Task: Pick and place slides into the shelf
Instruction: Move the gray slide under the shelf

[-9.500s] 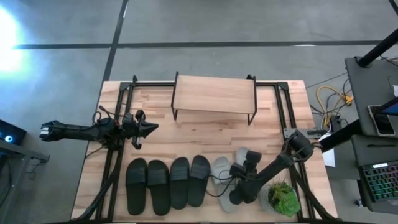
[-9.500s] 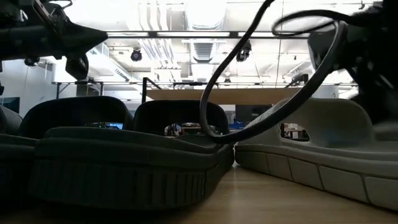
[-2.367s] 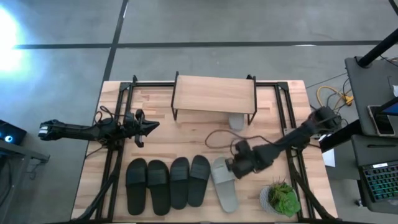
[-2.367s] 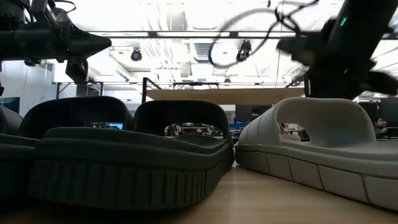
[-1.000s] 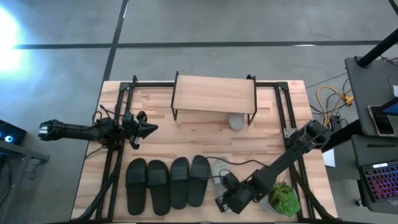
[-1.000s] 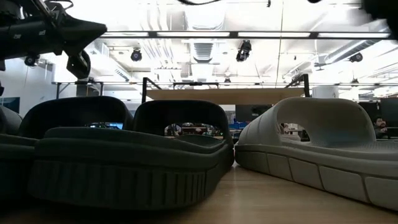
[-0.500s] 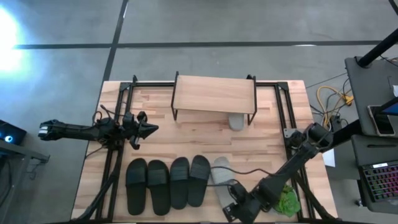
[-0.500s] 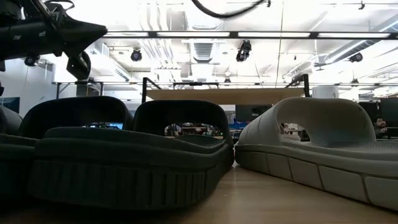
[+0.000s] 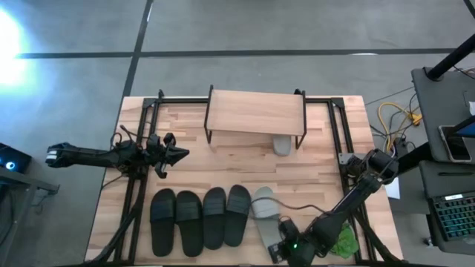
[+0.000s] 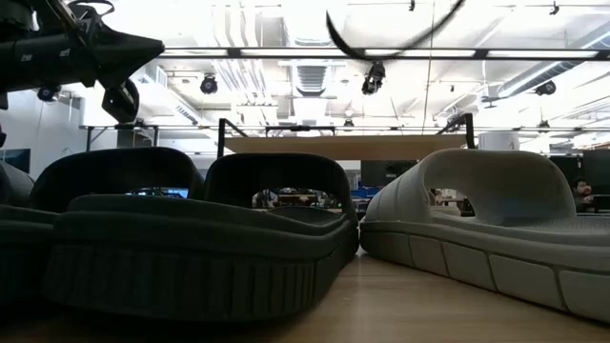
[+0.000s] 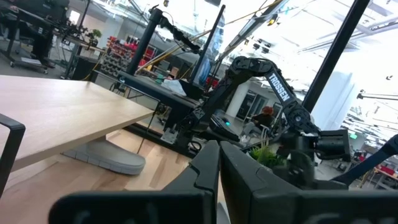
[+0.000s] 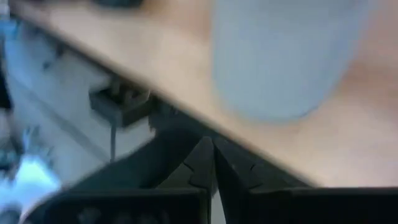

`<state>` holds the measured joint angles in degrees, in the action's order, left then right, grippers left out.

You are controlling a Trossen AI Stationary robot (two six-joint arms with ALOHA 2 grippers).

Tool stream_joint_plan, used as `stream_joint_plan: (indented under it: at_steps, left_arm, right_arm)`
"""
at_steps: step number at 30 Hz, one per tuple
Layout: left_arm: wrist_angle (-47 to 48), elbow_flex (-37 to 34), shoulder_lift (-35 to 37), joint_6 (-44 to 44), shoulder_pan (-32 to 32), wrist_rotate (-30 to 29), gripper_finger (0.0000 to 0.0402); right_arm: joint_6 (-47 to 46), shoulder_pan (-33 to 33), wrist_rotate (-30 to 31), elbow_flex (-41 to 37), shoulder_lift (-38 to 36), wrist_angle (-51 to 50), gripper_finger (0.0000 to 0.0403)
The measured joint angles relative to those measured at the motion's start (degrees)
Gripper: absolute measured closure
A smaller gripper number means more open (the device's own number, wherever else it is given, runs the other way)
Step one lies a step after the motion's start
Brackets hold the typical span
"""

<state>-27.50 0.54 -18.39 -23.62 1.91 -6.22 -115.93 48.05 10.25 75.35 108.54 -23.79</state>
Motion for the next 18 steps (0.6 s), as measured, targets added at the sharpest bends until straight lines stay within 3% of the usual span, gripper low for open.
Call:
stream_joint_plan:
  at_steps: [4, 10, 18]
  left_arm:
    - [0.17, 0.00, 0.06, 0.02, 0.00, -0.01, 0.0402]
    - [0.44, 0.00, -0.38, 0.02, 0.00, 0.00, 0.0402]
    - [0.58, -0.02, -1.14, 0.02, 0.00, -0.13, 0.0402]
  right_arm:
    - [1.59, 0.08, -4.27, 1.58, 5.10, 6.55, 0.0394]
    - [1.51, 0.04, -4.65, 8.34, 10.86, 5.28, 0.0394]
    - [1.70, 0.21, -4.13, 19.37, 12.18, -26.06, 0.0394]
